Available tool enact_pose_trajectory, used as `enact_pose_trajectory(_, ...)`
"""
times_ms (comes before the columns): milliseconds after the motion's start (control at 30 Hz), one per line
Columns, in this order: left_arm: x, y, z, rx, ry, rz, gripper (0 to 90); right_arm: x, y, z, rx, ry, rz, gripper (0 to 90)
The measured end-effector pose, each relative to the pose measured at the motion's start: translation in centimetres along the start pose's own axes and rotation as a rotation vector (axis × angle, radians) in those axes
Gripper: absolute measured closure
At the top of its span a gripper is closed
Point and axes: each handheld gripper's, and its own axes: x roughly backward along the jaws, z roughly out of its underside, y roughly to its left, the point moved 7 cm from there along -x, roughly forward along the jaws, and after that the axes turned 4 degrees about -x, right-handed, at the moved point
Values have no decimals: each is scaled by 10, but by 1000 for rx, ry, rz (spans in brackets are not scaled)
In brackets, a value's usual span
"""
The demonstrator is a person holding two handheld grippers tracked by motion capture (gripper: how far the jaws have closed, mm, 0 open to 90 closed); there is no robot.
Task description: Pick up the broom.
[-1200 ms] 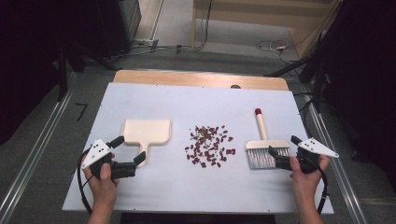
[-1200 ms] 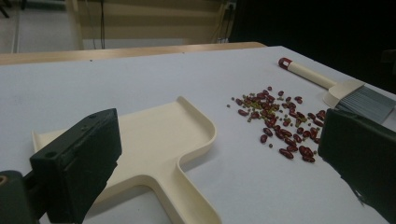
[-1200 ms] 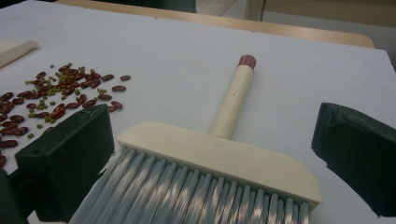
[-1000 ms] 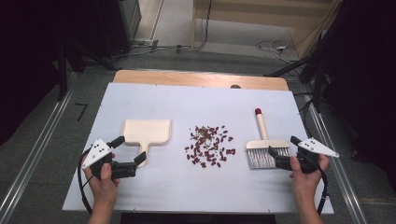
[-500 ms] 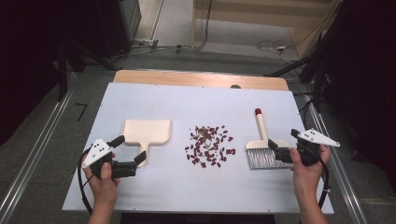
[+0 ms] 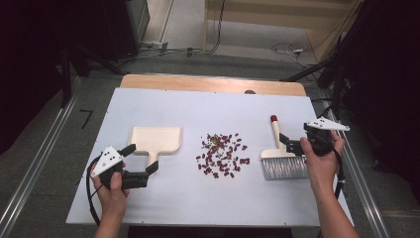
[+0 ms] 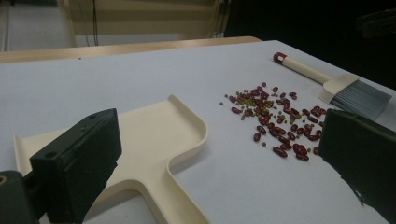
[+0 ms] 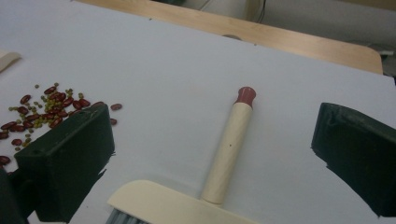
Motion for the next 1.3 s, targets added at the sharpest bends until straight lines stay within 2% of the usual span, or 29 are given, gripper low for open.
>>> enact_pose_trajectory(67, -1, -2, 0, -1, 1, 5, 0, -5, -2, -4, -13, 28, 4, 0)
enact_pose_trajectory(167, -3, -4, 0, 3, 2, 11, 0, -17, -4, -8, -20, 90, 41, 0)
enact_pose_trajectory(233, -4, -6, 0, -1, 6, 16, 0, -27, -6, -10, -48, 130, 63, 37)
enact_pose_trajectory(267, -5, -7, 0, -2, 7, 18, 0, -27, -6, -10, -48, 130, 63, 37)
enact_pose_trajectory(367, -7, -10, 0, -8, 9, 28, 0, -40, -12, -9, -109, 196, 114, 217)
enact_pose_trajectory(400, -8, -11, 0, -11, 14, 31, 0, -40, -12, -9, -109, 196, 114, 217)
enact_pose_trajectory(433, -9, -12, 0, -12, 16, 35, 0, -48, -16, -6, -142, 261, 138, 287)
enact_pose_trajectory(500, -10, -13, 0, -13, 17, 37, 0, -50, -18, -4, -141, 280, 145, 323)
enact_pose_trajectory(600, -12, -14, 0, -21, 18, 44, 0, -58, -17, -2, -158, 340, 115, 425)
enact_pose_trajectory(633, -12, -14, 0, -21, 18, 45, 0, -62, -14, -1, -160, 389, 105, 435)
enact_pose_trajectory(667, -13, -14, 0, -18, 17, 48, 0, -62, -14, -1, -160, 389, 105, 435)
enact_pose_trajectory(700, -13, -14, 0, -18, 19, 48, 0, -64, -12, 0, -148, 422, 108, 457)
enact_pose_trajectory(733, -13, -14, -1, -17, 18, 48, 0, -70, -11, 4, -168, 478, 119, 477)
enact_pose_trajectory(767, -13, -14, -1, -18, 18, 48, 0, -70, -11, 4, -168, 478, 119, 477)
enact_pose_trajectory(833, -12, -14, -1, -20, 14, 48, 0, -73, -12, 8, -163, 514, 158, 493)
enact_pose_trajectory(933, -11, -12, -2, -22, 14, 43, 0, -78, -9, 18, -144, 600, 178, 489)
enact_pose_trajectory(1000, -11, -12, -2, -16, 11, 44, 0, -79, -8, 23, -137, 636, 195, 536)
enact_pose_trajectory(1033, -11, -11, -2, -16, 10, 43, 0, -80, -9, 25, -123, 642, 208, 558)
enact_pose_trajectory(1067, -11, -11, -2, -16, 10, 43, 0, -80, -10, 27, -147, 646, 223, 574)
enact_pose_trajectory(1133, -11, -12, -2, -21, 12, 42, 0, -81, -12, 30, -152, 663, 244, 632)
enact_pose_trajectory(1200, -11, -12, -2, -20, 11, 42, 0, -82, -11, 31, -163, 678, 231, 661)
enact_pose_trajectory(1233, -11, -12, -2, -23, 11, 41, 0, -85, -9, 35, -188, 709, 236, 670)
enact_pose_trajectory(1300, -11, -12, -2, -22, 11, 43, 0, -85, -9, 34, -194, 726, 239, 671)
